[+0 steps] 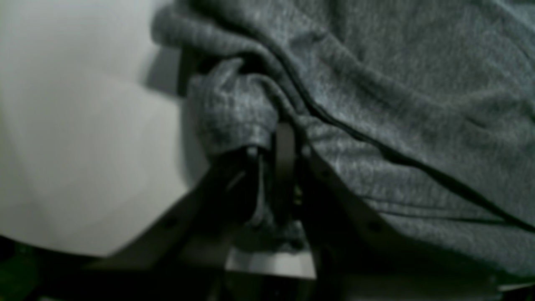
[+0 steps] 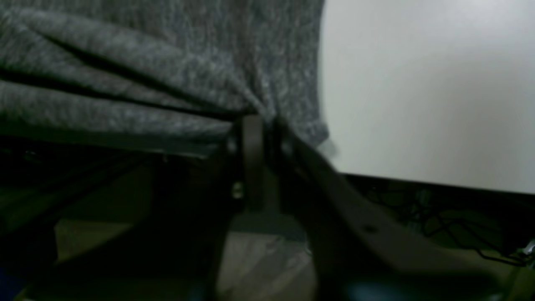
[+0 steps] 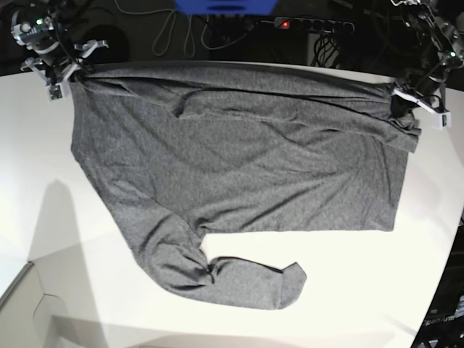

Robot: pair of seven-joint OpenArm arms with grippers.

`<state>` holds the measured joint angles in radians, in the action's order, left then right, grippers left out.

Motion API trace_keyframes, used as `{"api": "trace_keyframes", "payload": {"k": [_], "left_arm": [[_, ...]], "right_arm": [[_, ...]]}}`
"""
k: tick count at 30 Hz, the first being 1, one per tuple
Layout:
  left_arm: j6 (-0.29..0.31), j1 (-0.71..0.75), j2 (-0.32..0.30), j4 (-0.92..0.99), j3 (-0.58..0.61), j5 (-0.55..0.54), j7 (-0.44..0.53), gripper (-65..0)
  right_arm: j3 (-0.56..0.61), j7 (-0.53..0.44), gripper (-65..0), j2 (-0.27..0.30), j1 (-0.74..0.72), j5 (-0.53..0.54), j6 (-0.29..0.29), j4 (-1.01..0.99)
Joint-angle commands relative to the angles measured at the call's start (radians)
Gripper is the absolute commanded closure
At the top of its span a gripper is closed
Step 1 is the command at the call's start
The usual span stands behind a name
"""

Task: Layout the t-shirt on the table in an organized manner, then fold the t-shirt properly
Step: 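Drag the shirt edge with both grippers to spread the shirt flat, then release the edge and grasp the shirt's opposite edge with both grippers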

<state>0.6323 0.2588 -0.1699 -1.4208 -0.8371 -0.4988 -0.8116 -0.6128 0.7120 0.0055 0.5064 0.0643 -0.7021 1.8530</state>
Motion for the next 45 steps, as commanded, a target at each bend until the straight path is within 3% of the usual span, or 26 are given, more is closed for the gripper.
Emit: {"api": "trace_keyframes", "payload": {"k": [1, 8, 11, 16, 19, 25, 30, 37, 43, 45], "left_arm": [[0.004, -0.006, -0.016, -0.024, -0.008, -0.01, 0.011, -0.5], [0.004, 0.001, -0.012, -0.025, -0.008, -0.013, 0.004, -3.1], [0.005, 0.004, -0.013, -0.027, -0.008, -0.013, 0.002, -13.4], [0.005, 0.024, -0.006, -0.027, -0.064, -0.014, 0.002, -40.8], [0.005, 0.024, 0.023, -0.027, -0.132, -0.014, 0.002, -49.2], [0.007, 0.023, 0.033, -0.096, -0.185, -0.027, 0.002, -50.0], [0.007, 0.018, 0.022, -0.185, -0.184, -0.16, 0.004, -50.0], [-0.006, -0.14, -0.012, -0.231, -0.175, -0.179, 0.001, -50.3], [-0.007, -0.315, -0.072, -0.084, -0.041, -0.074, 0.007, -50.3], [-0.007, -0.376, -0.09, -0.005, 0.002, -0.019, 0.013, -50.3]], "right_arm": [[-0.006, -0.01, -12.6, 0.009, 0.011, 0.007, 0.004, 0.02], [-0.008, -0.01, -15.5, 0.009, 0.011, 0.007, 0.004, 0.02], [-0.026, -0.01, -17.0, 0.008, 0.008, 0.009, 0.004, 0.02], [-0.12, -0.01, -27.0, -0.022, -0.027, 0.009, 0.004, 0.04], [-0.184, -0.01, -33.6, -0.048, -0.062, 0.007, 0.004, 0.043], [-0.255, -0.004, -36.2, -0.049, -0.121, 0.007, 0.004, 0.04], [-0.276, -0.007, -36.2, -0.046, -0.18, 0.007, 0.004, 0.04], [-0.263, -0.01, -36.5, -0.042, -0.305, 0.002, 0.004, 0.04], [-0.098, -0.009, -36.5, -0.009, -0.406, -0.005, 0.004, 0.01], [-0.017, -0.009, -36.6, 0.011, -0.469, -0.056, 0.004, -0.04]]}}
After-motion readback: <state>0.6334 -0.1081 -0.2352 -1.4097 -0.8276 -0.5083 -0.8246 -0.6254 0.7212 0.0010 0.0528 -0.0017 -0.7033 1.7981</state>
